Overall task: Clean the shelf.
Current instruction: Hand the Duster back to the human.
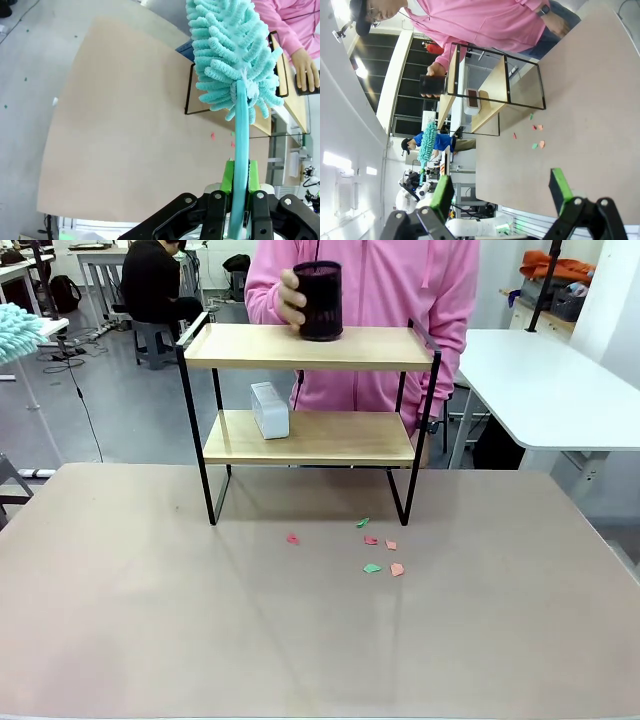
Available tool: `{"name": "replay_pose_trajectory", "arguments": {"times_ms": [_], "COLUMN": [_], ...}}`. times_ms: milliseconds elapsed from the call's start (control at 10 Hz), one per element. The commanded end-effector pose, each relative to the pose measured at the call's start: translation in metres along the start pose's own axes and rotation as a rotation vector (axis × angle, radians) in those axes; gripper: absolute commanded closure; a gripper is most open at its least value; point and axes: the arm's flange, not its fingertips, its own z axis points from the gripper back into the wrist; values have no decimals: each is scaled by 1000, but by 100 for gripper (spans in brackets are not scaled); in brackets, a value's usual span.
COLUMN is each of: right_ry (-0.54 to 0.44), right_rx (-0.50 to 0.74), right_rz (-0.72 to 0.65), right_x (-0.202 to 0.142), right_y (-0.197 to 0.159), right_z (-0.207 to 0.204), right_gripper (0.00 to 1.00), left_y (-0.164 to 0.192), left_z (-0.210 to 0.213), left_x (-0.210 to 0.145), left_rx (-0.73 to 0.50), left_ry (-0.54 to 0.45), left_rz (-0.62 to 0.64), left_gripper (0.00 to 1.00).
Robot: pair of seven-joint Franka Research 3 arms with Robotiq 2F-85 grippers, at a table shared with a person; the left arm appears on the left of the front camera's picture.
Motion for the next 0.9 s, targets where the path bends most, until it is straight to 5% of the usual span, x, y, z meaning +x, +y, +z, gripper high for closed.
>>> {"name": "replay_pose_trajectory", "arguments": {"times_ms": [0,400,600,800], "right_ry": [0,46,154,254], "right_rx": [0,127,147,248], "right_rz": [0,213,222,232], "right_x": [0,18,14,9], "right_y": [0,65,72,79], "right_z": [0,-25,-48,-51], "right_gripper": [0,0,0,0], "left_y": [0,-117,-133,-140], "left_z": [0,47,27,-8], "left_x": [0,-15,-42,-57], "left_rx": [0,-460,-649,-671], "left_ry": [0,108,498,900], "left_rz": [0,-375,-502,-525], "left_gripper": [88,88,88,88]}}
